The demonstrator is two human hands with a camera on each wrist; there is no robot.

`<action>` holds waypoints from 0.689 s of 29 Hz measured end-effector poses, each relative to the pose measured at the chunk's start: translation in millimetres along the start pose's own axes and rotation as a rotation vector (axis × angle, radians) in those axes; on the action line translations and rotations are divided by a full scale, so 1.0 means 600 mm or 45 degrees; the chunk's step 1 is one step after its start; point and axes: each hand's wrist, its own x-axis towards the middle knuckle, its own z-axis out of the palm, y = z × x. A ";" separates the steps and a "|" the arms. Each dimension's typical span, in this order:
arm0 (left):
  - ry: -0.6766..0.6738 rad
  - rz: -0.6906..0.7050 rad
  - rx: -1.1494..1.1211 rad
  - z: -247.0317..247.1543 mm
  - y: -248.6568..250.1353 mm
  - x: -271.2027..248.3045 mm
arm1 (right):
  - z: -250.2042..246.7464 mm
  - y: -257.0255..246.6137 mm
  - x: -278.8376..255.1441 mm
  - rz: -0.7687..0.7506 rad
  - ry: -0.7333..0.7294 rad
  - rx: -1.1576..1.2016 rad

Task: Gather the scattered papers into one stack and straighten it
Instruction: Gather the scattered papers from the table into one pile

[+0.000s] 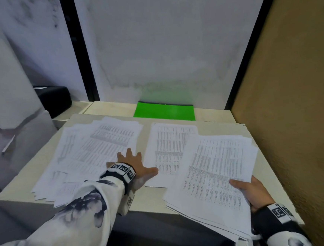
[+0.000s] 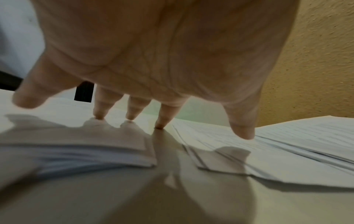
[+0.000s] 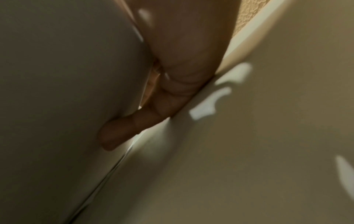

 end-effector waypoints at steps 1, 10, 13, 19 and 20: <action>0.025 0.003 0.020 -0.004 0.008 -0.005 | 0.001 -0.001 -0.001 0.000 -0.009 -0.013; 0.167 -0.098 -0.343 -0.008 0.107 -0.004 | 0.029 -0.017 -0.008 -0.013 -0.129 -0.138; 0.150 -0.134 -0.417 -0.011 0.122 0.009 | 0.034 -0.025 -0.014 0.006 -0.146 -0.112; 0.153 -0.035 -0.861 -0.017 0.132 0.017 | 0.032 -0.026 -0.012 0.067 -0.146 -0.043; 0.162 -0.006 -0.931 -0.025 0.125 0.015 | 0.033 -0.028 -0.016 0.083 -0.152 -0.026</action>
